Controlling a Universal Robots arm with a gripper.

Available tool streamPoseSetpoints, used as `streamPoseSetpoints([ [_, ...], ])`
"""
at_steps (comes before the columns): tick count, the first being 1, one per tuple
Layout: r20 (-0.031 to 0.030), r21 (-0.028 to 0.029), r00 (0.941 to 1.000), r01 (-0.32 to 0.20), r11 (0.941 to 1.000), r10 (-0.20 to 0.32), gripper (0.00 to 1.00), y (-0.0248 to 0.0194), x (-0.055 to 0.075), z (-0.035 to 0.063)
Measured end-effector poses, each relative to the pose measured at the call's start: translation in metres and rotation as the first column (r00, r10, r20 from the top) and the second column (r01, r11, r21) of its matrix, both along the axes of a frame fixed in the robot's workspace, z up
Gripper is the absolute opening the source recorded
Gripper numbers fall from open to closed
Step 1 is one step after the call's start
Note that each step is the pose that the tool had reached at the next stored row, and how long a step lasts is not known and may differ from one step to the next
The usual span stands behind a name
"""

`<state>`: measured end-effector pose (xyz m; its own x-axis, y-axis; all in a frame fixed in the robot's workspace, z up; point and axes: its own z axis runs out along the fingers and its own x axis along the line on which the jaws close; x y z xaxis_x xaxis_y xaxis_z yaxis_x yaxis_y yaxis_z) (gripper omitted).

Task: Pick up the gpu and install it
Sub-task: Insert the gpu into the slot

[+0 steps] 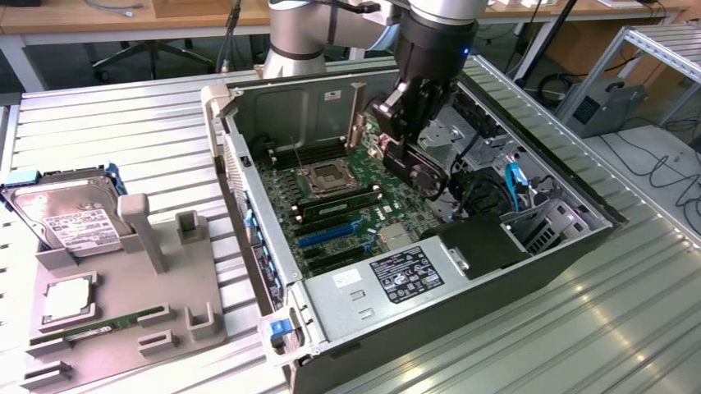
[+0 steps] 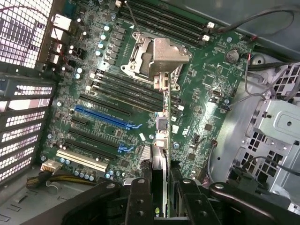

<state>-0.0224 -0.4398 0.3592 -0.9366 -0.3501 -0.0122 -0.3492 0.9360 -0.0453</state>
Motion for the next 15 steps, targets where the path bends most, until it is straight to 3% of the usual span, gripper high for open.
streamPoseSetpoints([
  [15, 0.0, 0.0, 0.9956, -0.094, 0.9956, 0.094, 0.26, 0.0, 0.0, -0.0002],
])
